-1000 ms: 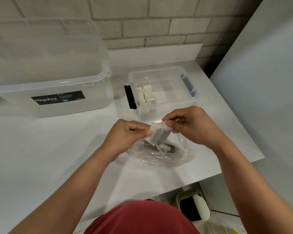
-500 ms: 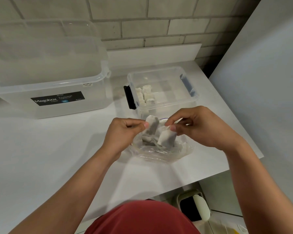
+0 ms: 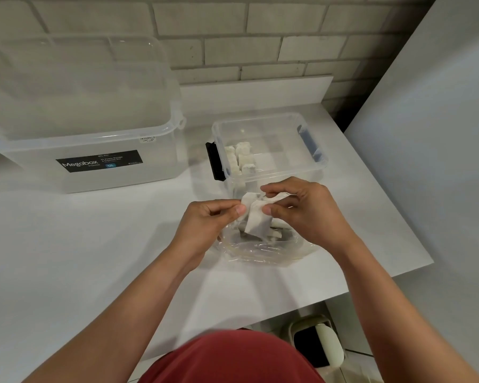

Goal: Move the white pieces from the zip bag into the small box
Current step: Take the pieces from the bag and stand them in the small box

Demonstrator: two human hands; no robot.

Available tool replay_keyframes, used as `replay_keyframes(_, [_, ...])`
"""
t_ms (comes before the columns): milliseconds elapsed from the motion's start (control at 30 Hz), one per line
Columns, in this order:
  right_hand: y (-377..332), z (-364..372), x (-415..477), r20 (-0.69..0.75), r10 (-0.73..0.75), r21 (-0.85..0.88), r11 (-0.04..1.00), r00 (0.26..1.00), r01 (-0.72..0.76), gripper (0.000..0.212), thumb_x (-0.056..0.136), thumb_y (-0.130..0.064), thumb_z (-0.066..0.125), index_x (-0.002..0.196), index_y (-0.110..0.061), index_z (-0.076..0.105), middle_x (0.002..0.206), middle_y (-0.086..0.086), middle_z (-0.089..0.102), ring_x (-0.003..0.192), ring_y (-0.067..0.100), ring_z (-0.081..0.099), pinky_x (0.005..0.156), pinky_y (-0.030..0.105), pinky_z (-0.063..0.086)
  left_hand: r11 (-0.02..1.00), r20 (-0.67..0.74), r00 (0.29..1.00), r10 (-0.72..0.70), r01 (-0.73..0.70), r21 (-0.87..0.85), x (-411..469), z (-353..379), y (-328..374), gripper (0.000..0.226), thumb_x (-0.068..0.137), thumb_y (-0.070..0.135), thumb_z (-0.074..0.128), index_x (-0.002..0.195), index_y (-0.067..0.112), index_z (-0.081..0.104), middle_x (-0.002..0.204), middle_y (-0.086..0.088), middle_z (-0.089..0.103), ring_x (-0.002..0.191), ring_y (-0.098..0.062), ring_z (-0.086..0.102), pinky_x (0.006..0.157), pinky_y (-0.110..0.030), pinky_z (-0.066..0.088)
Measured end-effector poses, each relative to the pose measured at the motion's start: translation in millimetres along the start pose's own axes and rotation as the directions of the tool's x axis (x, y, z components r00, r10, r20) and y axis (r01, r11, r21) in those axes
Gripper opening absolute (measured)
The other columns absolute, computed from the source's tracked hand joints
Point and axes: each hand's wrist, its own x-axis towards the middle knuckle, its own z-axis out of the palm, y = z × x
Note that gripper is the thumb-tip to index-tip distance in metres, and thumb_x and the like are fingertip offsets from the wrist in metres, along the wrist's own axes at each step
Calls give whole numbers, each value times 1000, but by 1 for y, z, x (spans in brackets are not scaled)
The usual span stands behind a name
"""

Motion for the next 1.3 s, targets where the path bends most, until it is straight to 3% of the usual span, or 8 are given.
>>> replay_keyframes(167, [-3, 1, 0, -16, -17, 69, 997, 1000, 18, 32, 84, -12, 85, 110, -30, 77, 93, -11, 79, 86, 7, 76, 87, 29, 61, 999, 24, 999, 22, -23, 28, 1, -3, 0, 8, 88, 25, 78, 94, 28, 84, 75, 5, 74, 64, -13, 53, 55, -30, 44])
replay_keyframes(367, [-7, 2, 0, -58, -85, -2, 996, 995, 85, 36, 83, -13, 86, 114, -26, 76, 90, -13, 78, 84, 6, 75, 89, 33, 61, 991, 41, 998, 52, -57, 118, 3, -5, 3, 6, 86, 31, 80, 92, 30, 83, 92, -14, 77, 69, -19, 58, 55, -31, 47])
replay_keyframes(533, [-13, -3, 1, 26, -96, 80, 992, 995, 94, 34, 81, -11, 87, 111, -25, 77, 87, -11, 79, 84, 10, 77, 88, 30, 61, 991, 46, 997, 59, -64, 119, 5, -4, 6, 8, 90, 26, 77, 91, 31, 83, 85, -9, 76, 60, -13, 52, 54, -30, 45])
replay_keyframes(700, [-7, -1, 6, -40, -78, 14, 997, 996, 79, 34, 81, -16, 87, 111, -29, 78, 97, -19, 77, 83, 2, 76, 87, 32, 60, 989, 113, 992, 63, -77, 124, 3, -3, 6, 10, 92, 24, 75, 93, 31, 83, 83, -2, 76, 68, -15, 56, 57, -30, 45])
replay_keyframes(800, [-5, 0, 6, -20, -81, 26, 996, 996, 82, 34, 82, -15, 86, 112, -29, 78, 94, -16, 79, 85, 6, 76, 91, 34, 60, 989, 106, 992, 63, -76, 129, 2, -4, 6, 10, 92, 24, 75, 93, 31, 83, 83, -1, 76, 67, -14, 56, 56, -30, 45])
replay_keyframes(1000, [-1, 5, 8, -56, -114, 17, 993, 992, 115, 29, 82, -13, 86, 105, -28, 79, 86, -11, 78, 83, 11, 75, 89, 35, 61, 989, 102, 994, 35, -50, 142, 0, -2, 9, 15, 87, 39, 77, 95, 27, 83, 93, 3, 79, 73, -14, 65, 56, -30, 50])
replay_keyframes(1167, [-2, 5, 7, -29, -174, -140, 976, 984, 169, 24, 86, -17, 83, 108, -26, 80, 94, -19, 72, 83, 2, 71, 82, 15, 54, 953, 62, 990, 126, -138, 270, 2, 2, 7, 5, 88, 27, 79, 90, 24, 82, 87, 9, 78, 75, -11, 70, 61, -28, 52])
replay_keyframes(1300, [-7, -1, 6, 60, -228, -245, 940, 972, 236, 14, 91, -14, 78, 102, -21, 81, 96, -13, 75, 86, 6, 69, 79, 17, 53, 953, 62, 990, 129, -141, 267, 1, 1, 9, 7, 86, 31, 81, 91, 27, 83, 89, 11, 78, 79, -8, 71, 65, -29, 52])
